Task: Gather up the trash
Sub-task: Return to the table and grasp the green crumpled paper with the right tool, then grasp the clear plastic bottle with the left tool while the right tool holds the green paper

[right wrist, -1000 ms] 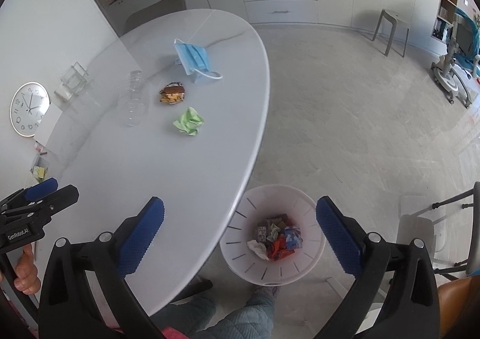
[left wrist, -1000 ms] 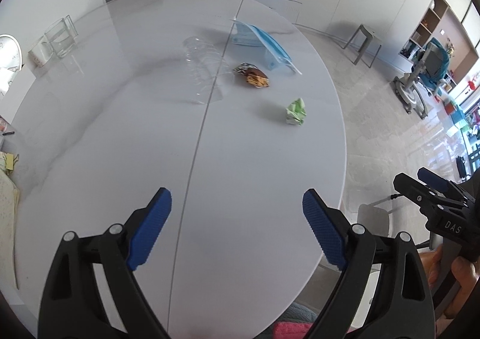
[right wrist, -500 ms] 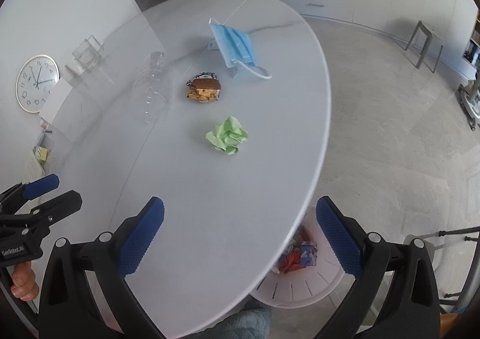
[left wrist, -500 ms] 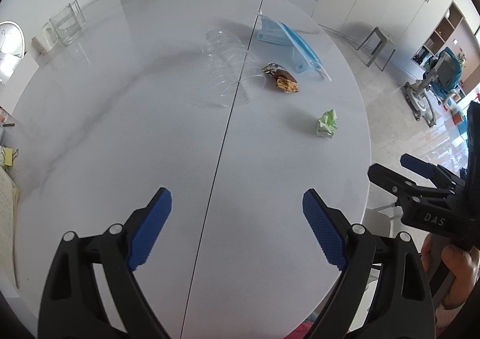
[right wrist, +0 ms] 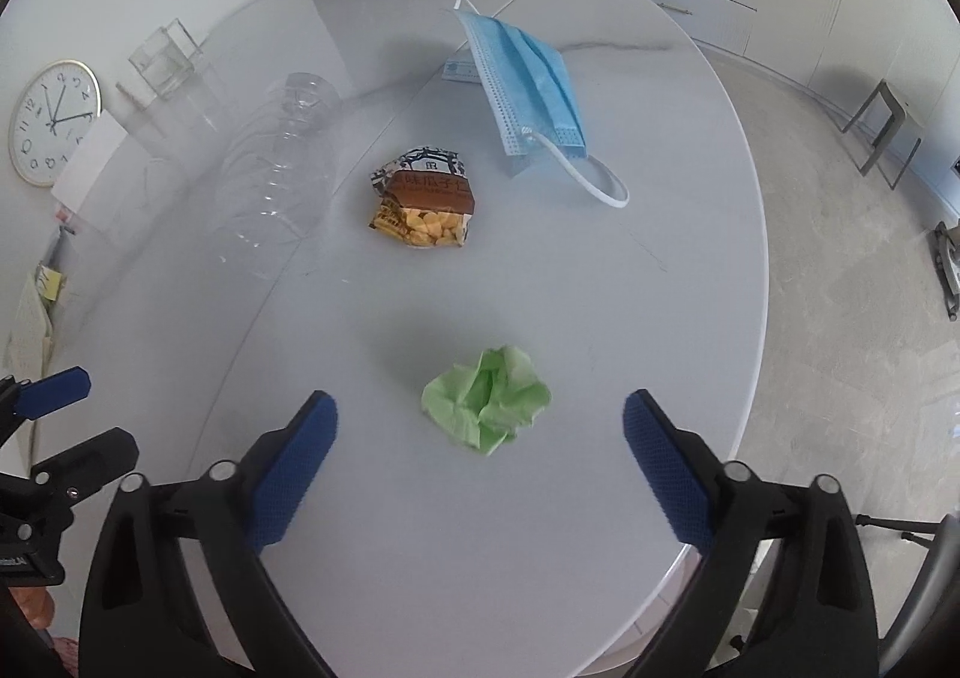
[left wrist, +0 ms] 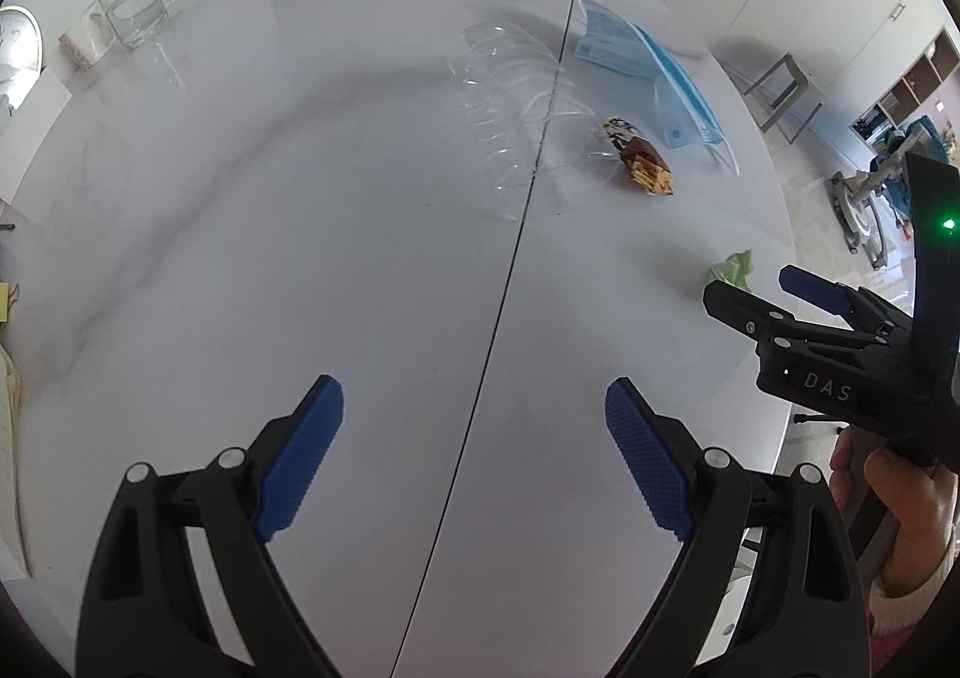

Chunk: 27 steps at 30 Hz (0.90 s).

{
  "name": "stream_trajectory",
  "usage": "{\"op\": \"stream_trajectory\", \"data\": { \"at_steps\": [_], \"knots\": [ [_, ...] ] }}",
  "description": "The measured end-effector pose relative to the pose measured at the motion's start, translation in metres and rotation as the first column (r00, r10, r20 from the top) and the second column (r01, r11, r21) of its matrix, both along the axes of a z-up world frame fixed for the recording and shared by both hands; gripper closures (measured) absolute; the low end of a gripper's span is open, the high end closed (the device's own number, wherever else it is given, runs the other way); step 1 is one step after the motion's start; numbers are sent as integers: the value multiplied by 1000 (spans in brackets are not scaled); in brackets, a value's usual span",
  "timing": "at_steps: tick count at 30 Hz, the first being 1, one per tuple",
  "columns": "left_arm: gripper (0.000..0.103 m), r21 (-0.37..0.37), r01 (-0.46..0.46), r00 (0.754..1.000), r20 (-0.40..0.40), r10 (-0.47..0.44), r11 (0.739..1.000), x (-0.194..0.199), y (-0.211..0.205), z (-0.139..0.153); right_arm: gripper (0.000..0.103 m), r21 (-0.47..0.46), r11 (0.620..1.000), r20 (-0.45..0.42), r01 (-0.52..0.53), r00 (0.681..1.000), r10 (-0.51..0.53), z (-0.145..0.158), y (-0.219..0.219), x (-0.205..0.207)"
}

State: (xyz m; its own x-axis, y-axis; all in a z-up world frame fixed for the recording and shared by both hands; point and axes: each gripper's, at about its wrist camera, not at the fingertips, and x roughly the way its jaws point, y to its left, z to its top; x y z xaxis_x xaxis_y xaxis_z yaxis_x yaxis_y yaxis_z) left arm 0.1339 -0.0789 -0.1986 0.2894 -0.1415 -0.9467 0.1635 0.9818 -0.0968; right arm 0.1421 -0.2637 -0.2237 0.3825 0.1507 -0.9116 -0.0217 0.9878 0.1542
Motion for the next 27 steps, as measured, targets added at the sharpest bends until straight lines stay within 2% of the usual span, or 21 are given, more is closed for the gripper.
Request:
{"op": "stream_trajectory", "data": {
  "at_steps": [6, 8, 11, 15, 19, 21, 23, 27],
  "knots": [
    [18, -8, -10, 1000, -14, 10, 1000, 6, 3, -6, 40, 13, 1000, -45, 8, 999, -7, -9, -2, 3],
    [18, -7, -13, 1000, -13, 12, 1000, 8, 2, -6, 57, 11, 1000, -48, 4, 999, -3, -10, -2, 1],
    [18, -11, -17, 1000, -8, 17, 1000, 12, 2, -5, 65, 17, 1000, -42, 5, 999, -4, -9, -4, -1],
    [18, -16, -6, 1000, 2, 6, 1000, 22, -1, -2, 66, 28, 1000, -27, 8, 1000, -7, -5, -6, -1],
    [18, -37, -1, 1000, -1, 1, 999, 49, -10, 6, 66, 43, 999, 1, 15, 1000, -15, 5, -8, 1],
    [18, -60, -23, 1000, -10, 23, 998, 67, -15, 11, 66, 59, 998, 14, 19, 1000, -20, 12, -9, 2],
    [9, -90, -60, 998, -26, 58, 994, 85, -19, 13, 66, 69, 997, 25, 21, 999, -23, 16, -9, 3],
    [9, -101, -124, 992, -49, 120, 987, 114, -29, 10, 66, 89, 996, 38, 27, 999, -30, 21, -12, 5]
  ]
}}
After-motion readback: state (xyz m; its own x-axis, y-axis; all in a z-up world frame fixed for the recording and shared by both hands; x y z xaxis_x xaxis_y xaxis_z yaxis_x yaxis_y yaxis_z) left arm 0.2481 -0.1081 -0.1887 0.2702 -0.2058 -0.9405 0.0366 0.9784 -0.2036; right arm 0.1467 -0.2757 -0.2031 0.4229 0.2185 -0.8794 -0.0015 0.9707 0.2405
